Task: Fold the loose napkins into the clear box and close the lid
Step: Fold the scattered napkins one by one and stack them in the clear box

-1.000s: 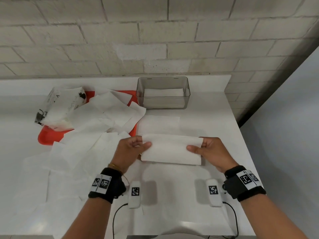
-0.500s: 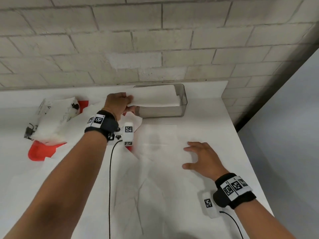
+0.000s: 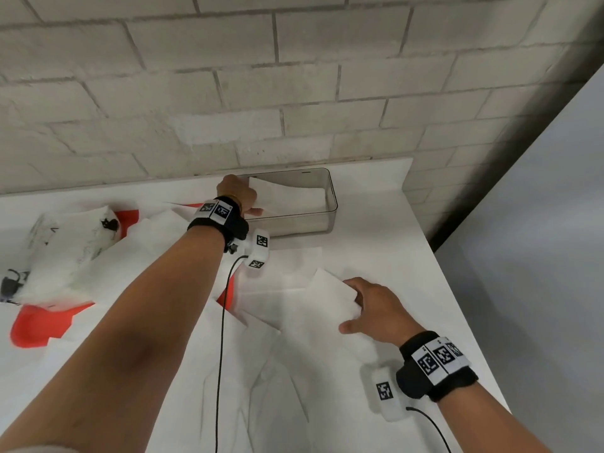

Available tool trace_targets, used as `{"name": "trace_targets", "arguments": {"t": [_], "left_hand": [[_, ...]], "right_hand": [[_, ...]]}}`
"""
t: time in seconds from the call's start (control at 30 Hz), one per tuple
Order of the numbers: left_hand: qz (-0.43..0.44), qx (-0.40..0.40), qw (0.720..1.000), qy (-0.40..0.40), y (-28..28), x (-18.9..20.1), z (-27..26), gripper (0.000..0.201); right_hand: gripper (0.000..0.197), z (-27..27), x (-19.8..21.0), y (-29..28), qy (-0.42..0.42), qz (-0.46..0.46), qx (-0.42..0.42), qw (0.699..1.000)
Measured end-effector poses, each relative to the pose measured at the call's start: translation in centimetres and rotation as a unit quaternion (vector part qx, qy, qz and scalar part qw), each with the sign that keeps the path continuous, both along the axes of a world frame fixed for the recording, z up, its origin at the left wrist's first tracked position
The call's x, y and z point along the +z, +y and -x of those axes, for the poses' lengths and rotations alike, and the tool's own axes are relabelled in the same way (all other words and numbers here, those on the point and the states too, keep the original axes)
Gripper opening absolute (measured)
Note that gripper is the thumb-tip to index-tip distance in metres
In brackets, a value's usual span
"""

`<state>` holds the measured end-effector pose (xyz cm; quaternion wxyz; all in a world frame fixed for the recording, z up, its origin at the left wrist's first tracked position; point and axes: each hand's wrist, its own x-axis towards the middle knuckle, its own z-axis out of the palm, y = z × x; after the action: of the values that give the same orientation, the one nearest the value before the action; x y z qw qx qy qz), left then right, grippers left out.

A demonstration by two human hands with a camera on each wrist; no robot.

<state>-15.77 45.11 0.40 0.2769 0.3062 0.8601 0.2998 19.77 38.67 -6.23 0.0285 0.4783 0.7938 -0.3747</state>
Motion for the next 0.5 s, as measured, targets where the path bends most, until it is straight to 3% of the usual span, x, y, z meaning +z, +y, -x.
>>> {"name": "trace_targets", "arguments": {"t": [0.1,0.2,0.27,0.33,0.4,0.5], "left_hand": [[0.055,-0.042,0.988,0.136,-0.5,0.7,-1.0,0.029],[0.025,-0.051,0.981,0.185,-1.6,1.2,-2.4,0.034],[-0.088,-0.052,0.98,0.173,-3.3,1.6,-4.0,0.035],[-0.163,-0.119,0.965,0.167,-5.4,2.0,-5.9,0.025],[-0.136,-0.232,0.958,0.103,-7.7,1.9,-7.4,0.02],[-0.067,-0.339,0.937,-0.045,-10.7,-0.4,-8.7,0.042]], "right_hand": [[0.043,-0.1,-0.3,0.2,0.041,0.053,-0.032,0.997],[0.031,-0.4,-0.8,0.2,0.122,0.093,-0.089,0.984],[0.022,-0.7,-0.7,0.3,0.18,0.133,-0.121,0.967],[0.018,-1.1,-0.3,0.5,0.216,0.157,-0.128,0.955],[0.022,-1.2,0.4,0.5,0.242,0.165,-0.129,0.948],[0.026,-1.5,1.8,0.4,0.28,0.153,-0.123,0.94]]}}
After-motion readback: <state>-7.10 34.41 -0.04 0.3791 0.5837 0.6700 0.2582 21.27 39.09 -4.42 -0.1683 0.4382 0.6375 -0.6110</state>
